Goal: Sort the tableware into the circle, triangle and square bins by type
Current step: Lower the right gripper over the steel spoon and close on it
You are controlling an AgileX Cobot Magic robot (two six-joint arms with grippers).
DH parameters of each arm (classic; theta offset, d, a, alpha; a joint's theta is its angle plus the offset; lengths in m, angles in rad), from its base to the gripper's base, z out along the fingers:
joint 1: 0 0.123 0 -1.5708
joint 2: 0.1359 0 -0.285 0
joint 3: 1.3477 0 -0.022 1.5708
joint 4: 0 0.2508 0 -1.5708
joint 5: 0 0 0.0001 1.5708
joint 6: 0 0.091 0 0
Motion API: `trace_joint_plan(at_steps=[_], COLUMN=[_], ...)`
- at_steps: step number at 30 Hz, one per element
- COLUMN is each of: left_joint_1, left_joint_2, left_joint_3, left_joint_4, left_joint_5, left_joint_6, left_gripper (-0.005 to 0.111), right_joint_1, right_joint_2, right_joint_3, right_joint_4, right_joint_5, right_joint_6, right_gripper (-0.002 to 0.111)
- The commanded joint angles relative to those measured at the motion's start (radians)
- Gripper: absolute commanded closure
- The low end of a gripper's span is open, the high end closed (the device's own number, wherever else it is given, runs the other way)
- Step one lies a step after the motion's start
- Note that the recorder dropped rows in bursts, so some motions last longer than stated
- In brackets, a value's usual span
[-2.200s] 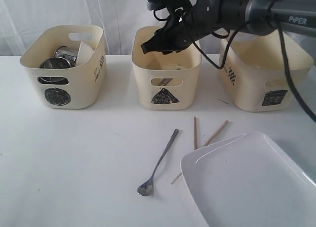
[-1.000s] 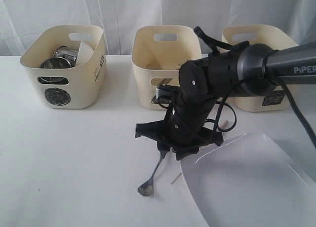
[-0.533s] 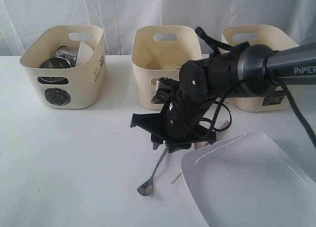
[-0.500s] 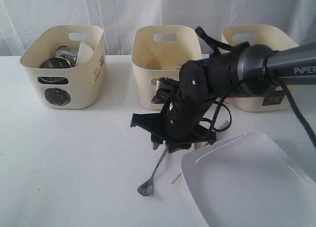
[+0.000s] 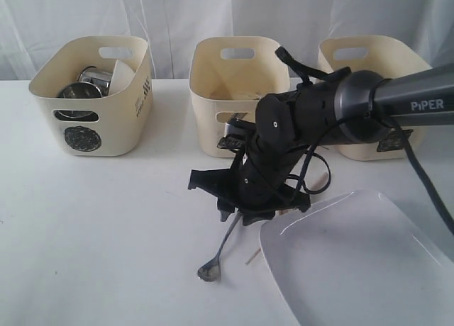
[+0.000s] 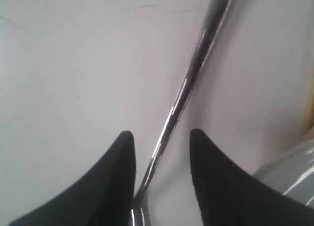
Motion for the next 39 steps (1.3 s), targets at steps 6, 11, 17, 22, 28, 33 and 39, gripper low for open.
trace_joint_plan(at_steps=[6, 11, 17, 22, 28, 33, 39], left_joint_1=[0.002, 0.002, 0.002, 0.002, 0.002, 0.002, 0.002], left_joint_2=[-0.005, -0.005, -0.005, -0.005, -0.005, -0.005, -0.005], left_joint_3=[0.003, 0.003, 0.003, 0.003, 0.003, 0.003, 0.003], left_joint_4=[-0.008, -0.008, -0.008, -0.008, -0.008, -0.008, -0.008], left_joint_5=[-0.005, -0.005, -0.005, -0.005, -0.005, -0.005, -0.005], left_joint_6=[-0.006, -0.006, -0.006, -0.006, -0.006, -0.006, -0.006], left_gripper=[0.054, 0.054, 0.054, 0.054, 0.054, 0.054, 0.054], right_joint_1=[0.001, 0.001, 0.001, 0.001, 0.006, 0.014, 0.037], right_joint_2=[-0.027, -0.031, -0.031, -0.031, -0.031, -0.011, 0.041], right_joint_3=[-0.025, -0.081, -0.152, -0.165, -0.163, -0.163, -0.163], right_joint_4=[-0.003, -0.001, 0.003, -0.009, -0.051, -0.048, -0.031], right_joint_5=[0.038, 0.081, 0.159, 0.214, 0.248, 0.254, 0.228], right_joint_6=[-0.52, -0.88, -0.992, -1.134, -1.497, -1.8, -1.826], right_gripper=[0.073, 0.073, 0.073, 0.072, 0.066, 0.066, 0.066])
